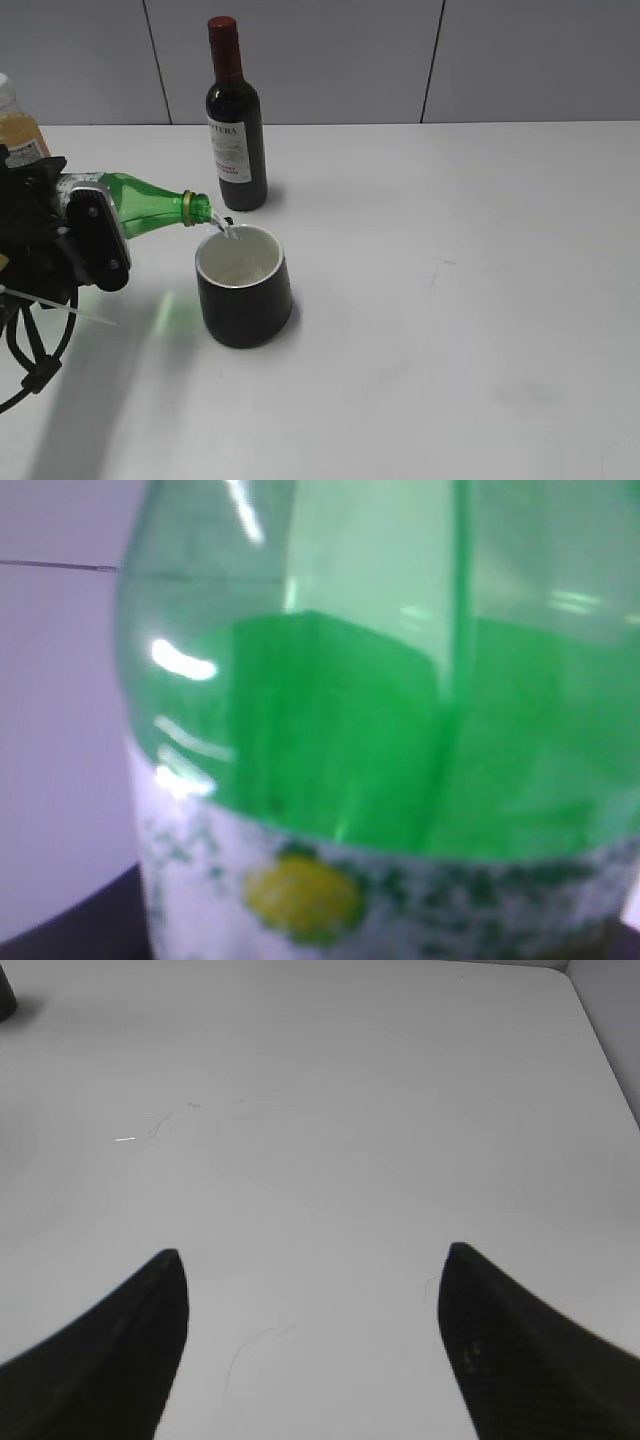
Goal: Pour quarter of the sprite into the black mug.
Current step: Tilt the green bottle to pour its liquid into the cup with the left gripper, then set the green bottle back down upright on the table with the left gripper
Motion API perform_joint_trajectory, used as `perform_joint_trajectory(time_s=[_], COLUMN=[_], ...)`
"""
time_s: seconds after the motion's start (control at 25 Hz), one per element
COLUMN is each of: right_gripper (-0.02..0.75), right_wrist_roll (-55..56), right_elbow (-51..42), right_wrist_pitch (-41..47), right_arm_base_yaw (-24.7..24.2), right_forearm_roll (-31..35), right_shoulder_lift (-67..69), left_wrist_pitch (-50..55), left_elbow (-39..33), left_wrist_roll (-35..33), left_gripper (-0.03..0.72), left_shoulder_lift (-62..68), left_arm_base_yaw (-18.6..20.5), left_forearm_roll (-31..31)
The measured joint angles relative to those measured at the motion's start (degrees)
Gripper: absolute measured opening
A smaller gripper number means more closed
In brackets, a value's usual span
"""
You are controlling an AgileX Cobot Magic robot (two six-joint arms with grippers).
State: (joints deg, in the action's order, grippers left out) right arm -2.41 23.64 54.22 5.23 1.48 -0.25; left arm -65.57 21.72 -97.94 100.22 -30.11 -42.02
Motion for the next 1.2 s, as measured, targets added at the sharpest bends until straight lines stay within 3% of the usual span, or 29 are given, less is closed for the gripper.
perform_joint_trajectory(time_s=[0.16, 0.64, 0.76, 1.2], right_gripper=[0.59, 0.59, 0.59, 0.59], right_wrist_roll=[0.0, 0.06, 0.06, 0.02], right_elbow=[0.0, 0.0, 0.0, 0.0], right_wrist_pitch=[0.0, 0.0, 0.0, 0.0], right_arm_base_yaw=[0.0, 0.0, 0.0, 0.0], right_forearm_roll=[0.0, 0.0, 0.0, 0.0], right_shoulder_lift=[0.0, 0.0, 0.0, 0.0], left_wrist_pitch=[0.0, 0.04, 0.04, -0.52], left_elbow=[0.0, 0.0, 0.0, 0.54], left_wrist_roll=[0.89, 15.6, 24.67, 69.08], left_gripper=[0.466, 0.467, 0.467, 0.466], left_shoulder_lift=[0.0, 0.0, 0.0, 0.05], left_arm_base_yaw=[0.0, 0.0, 0.0, 1.16], left_forearm_roll=[0.06, 0.98, 3.2, 11.58])
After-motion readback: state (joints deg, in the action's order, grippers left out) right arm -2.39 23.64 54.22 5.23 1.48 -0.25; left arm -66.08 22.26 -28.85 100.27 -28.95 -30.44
